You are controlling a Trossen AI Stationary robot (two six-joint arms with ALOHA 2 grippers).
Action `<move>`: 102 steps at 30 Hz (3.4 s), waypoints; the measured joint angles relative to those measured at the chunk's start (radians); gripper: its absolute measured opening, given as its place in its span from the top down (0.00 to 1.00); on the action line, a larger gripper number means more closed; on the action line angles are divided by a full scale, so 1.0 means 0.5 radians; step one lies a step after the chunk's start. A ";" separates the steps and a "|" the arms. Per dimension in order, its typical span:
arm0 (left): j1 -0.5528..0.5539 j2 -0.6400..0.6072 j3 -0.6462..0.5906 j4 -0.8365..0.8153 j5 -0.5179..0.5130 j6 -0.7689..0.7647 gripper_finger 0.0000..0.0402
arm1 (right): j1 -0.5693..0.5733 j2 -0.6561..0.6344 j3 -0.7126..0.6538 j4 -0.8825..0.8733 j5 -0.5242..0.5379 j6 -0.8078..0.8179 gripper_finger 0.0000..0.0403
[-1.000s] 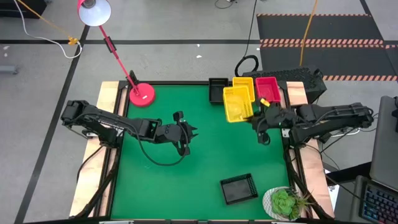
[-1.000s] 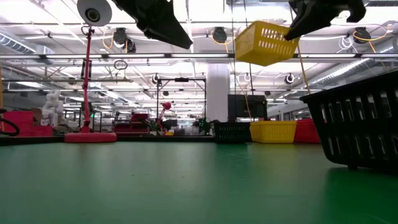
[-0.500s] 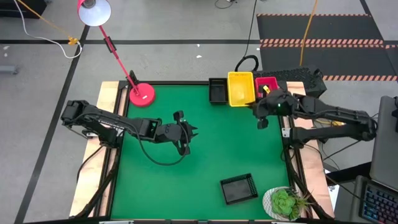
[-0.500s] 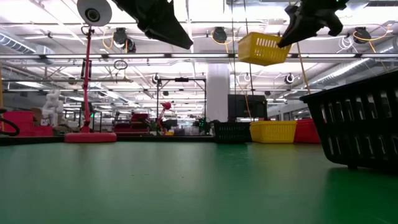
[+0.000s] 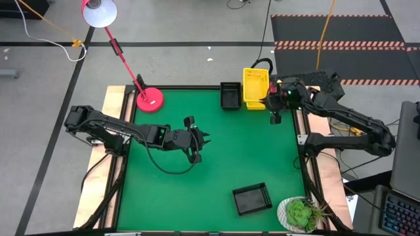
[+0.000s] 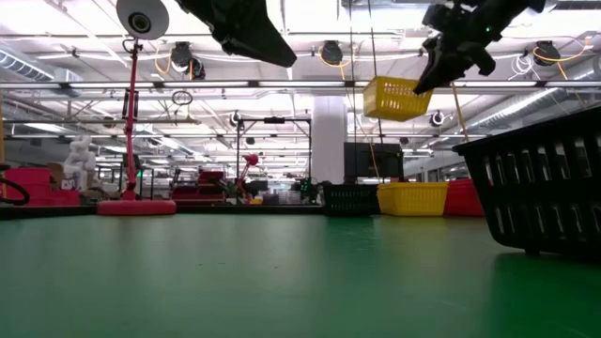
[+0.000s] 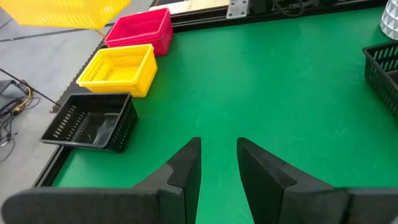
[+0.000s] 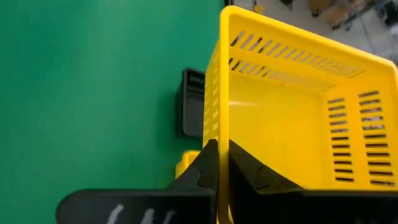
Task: Stack baskets by color
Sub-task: Stack the bottom yellow bin on the top stacked yellow bins
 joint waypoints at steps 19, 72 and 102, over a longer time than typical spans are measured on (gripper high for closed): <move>0.000 0.000 0.001 -0.003 0.000 -0.001 0.74 | -0.366 0.223 0.000 -0.016 -0.311 -0.228 0.99; 0.000 0.001 0.001 -0.004 -0.001 0.020 0.74 | -0.723 0.717 0.001 -0.067 -0.328 -0.457 0.99; 0.000 0.001 0.001 0.010 0.048 0.017 0.74 | -0.724 0.799 0.000 -0.007 -0.392 -0.449 0.98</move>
